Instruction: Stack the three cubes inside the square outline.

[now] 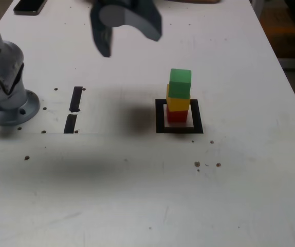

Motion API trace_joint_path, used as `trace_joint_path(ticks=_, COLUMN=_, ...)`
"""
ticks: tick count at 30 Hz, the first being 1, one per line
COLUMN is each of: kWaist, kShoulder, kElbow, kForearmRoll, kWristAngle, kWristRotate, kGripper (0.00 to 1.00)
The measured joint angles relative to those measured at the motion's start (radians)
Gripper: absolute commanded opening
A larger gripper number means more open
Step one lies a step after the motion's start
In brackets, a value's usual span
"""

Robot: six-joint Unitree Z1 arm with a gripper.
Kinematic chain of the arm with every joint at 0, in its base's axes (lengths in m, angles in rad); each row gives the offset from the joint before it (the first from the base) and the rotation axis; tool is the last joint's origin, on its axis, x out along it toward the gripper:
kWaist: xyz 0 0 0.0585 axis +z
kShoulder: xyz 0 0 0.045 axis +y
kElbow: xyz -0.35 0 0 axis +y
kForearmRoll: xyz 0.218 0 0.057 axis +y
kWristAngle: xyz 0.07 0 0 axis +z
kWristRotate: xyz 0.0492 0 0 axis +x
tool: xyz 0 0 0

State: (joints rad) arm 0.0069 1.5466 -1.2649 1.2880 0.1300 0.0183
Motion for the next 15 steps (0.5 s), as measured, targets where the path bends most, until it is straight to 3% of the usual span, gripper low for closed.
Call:
trace_joint_path(ticks=7, kWaist=0.040, kShoulder=-0.045, kElbow=0.200, kForearmRoll=-0.044, kWristAngle=-0.021, kWristRotate=0.003, kGripper=1.00)
trace_joint_path(ticks=15, kWaist=0.044, kShoulder=-0.043, kElbow=0.343, kForearmRoll=-0.180, kWristAngle=-0.044, kWristRotate=-0.001, kGripper=1.00)
